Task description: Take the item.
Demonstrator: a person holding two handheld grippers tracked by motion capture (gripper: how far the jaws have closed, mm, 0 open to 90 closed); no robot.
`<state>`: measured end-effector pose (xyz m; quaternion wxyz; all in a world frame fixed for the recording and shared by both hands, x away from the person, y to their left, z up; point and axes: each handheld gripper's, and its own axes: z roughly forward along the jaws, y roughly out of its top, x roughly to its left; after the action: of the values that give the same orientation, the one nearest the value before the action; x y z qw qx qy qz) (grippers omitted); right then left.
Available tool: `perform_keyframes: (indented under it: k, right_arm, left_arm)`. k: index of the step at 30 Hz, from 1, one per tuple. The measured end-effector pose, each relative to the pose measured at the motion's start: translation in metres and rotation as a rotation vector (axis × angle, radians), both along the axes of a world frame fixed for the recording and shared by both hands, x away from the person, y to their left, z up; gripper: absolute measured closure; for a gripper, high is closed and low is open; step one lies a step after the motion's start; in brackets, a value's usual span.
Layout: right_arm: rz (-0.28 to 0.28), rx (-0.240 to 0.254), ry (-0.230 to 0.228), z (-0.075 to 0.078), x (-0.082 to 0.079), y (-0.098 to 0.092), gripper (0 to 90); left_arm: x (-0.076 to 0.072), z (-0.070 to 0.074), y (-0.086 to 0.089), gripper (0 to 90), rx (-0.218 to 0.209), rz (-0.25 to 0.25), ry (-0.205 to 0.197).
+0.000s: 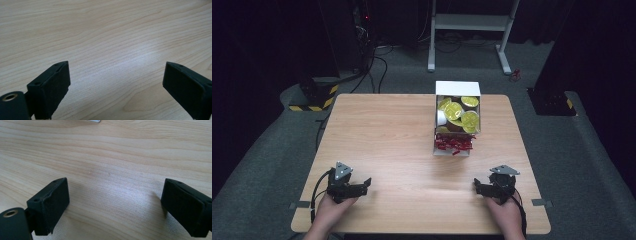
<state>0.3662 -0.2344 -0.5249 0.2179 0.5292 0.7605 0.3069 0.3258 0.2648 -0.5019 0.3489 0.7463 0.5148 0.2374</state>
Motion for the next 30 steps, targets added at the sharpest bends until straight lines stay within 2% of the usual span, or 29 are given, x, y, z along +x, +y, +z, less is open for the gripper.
perform_keyframes:
  k: [2,6,8,10,12,13,14,18,21,26,30]
  right_arm:
    - [-0.004,0.000,0.001,0.000,0.000,0.000,7.8]
    - [-0.012,-0.010,-0.008,0.000,-0.002,0.002,8.6]
    - [-0.012,-0.015,-0.013,0.000,-0.003,0.002,8.6]
    - [-0.008,-0.025,-0.017,0.001,-0.004,0.001,8.6]
    - [-0.002,-0.031,-0.025,0.000,-0.005,0.001,8.6]
    - [-0.004,-0.029,-0.023,0.000,-0.005,0.001,8.6]
    - [-0.005,-0.024,-0.019,0.000,-0.005,0.001,8.6]
    - [0.004,-0.004,-0.004,0.000,-0.003,-0.002,8.1]
    - [0.007,0.001,0.006,0.000,-0.002,-0.002,7.9]
    - [0.010,0.001,0.005,0.000,-0.002,-0.002,7.9]
    - [0.020,-0.002,0.001,0.000,-0.001,-0.003,7.9]
  left_arm:
    - [0.000,0.001,-0.001,9.3,0.008,-0.001,-0.009]
    - [-0.003,0.007,-0.005,10.4,-0.037,-0.013,-0.004]
    - [-0.005,0.010,-0.008,10.4,-0.036,-0.022,-0.013]
    - [-0.010,0.013,-0.013,10.2,-0.062,-0.031,-0.013]
    - [-0.011,0.016,-0.016,5.3,-0.097,-0.091,0.006]
    - [-0.012,0.018,-0.018,1.0,-0.131,-0.115,0.011]
    - [-0.012,0.020,-0.020,0.6,-0.147,-0.125,0.003]
    - [-0.009,0.029,-0.033,0.4,-0.131,-0.154,-0.024]
    - [-0.006,0.035,-0.046,0.4,-0.138,-0.175,-0.034]
    - [0.002,0.045,-0.069,0.5,-0.121,-0.207,-0.049]
    - [0.013,0.051,-0.088,0.5,-0.128,-0.229,-0.047]
